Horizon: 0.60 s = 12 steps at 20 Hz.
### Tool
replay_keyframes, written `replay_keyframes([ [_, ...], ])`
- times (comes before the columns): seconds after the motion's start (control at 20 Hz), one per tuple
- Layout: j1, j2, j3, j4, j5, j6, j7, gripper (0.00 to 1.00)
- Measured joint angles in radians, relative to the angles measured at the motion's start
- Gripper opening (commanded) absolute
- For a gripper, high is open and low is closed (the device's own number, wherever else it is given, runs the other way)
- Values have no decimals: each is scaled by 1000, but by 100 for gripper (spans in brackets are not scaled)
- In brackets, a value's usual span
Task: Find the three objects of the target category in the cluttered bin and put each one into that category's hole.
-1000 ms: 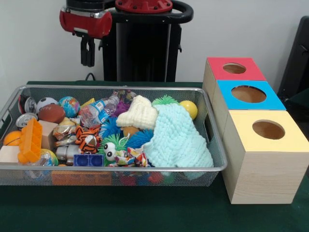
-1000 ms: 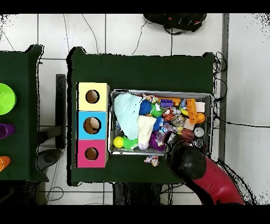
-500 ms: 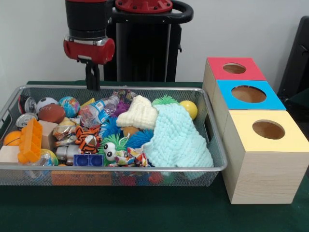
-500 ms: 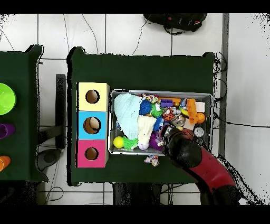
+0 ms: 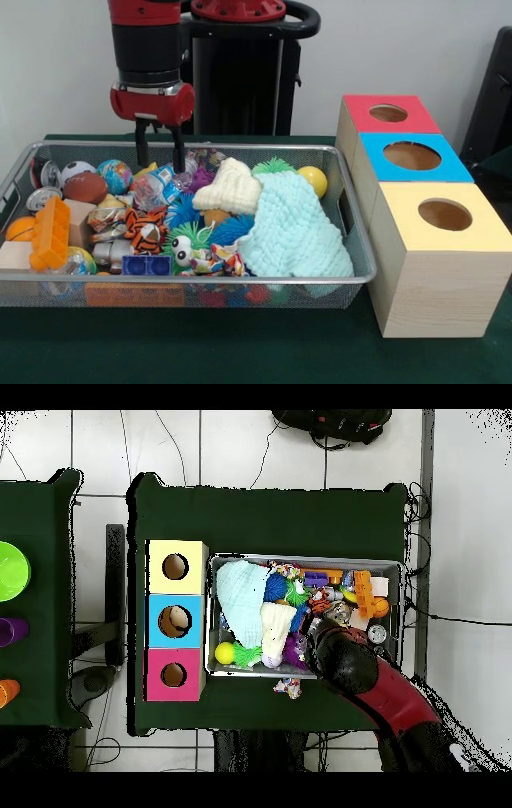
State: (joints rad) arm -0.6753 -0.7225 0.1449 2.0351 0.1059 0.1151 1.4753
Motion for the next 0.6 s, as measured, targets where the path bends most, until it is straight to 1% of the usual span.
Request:
replay_keyframes([
  [0.2,-10,0,20,0,-1,0,0,100],
  [0.6,-9,0,22,0,-1,0,0,100],
])
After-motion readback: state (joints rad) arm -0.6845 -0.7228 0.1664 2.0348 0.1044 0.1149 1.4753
